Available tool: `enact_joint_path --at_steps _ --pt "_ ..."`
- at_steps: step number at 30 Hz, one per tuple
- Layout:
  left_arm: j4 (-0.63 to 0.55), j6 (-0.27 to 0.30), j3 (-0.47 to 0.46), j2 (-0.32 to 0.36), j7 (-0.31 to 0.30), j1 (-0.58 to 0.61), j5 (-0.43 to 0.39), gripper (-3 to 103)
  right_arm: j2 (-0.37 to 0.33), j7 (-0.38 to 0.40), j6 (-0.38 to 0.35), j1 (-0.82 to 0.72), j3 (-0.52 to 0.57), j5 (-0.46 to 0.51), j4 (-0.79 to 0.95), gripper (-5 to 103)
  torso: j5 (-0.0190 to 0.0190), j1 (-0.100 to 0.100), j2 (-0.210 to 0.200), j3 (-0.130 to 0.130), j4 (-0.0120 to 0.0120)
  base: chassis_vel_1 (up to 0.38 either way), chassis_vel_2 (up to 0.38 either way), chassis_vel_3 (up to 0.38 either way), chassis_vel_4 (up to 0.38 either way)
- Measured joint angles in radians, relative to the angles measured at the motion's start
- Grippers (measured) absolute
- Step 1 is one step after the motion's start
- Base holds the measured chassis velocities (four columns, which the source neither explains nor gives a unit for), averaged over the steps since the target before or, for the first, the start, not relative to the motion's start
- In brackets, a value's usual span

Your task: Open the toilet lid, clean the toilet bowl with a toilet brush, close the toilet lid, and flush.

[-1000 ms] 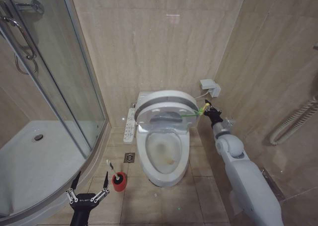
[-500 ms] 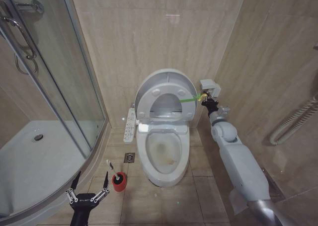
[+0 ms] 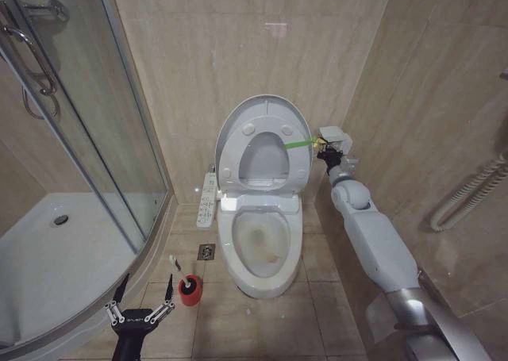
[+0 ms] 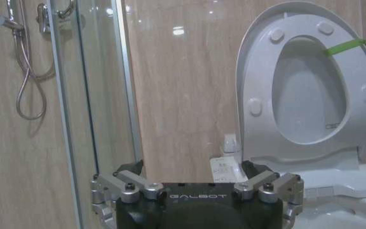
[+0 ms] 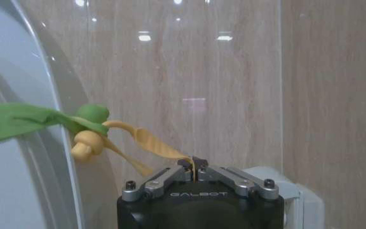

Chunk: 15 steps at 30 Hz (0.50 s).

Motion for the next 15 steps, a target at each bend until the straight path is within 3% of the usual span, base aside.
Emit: enact_joint_path --at_steps 15 --pt "0.000 0.000 0.000 0.000 0.000 0.000 0.000 100 0.001 -0.007 0.026 0.148 -0.061 -0.010 -0.150 2 0.0002 0.000 0.000 0.000 -0.0001 0.000 0.000 0.000 0.000"
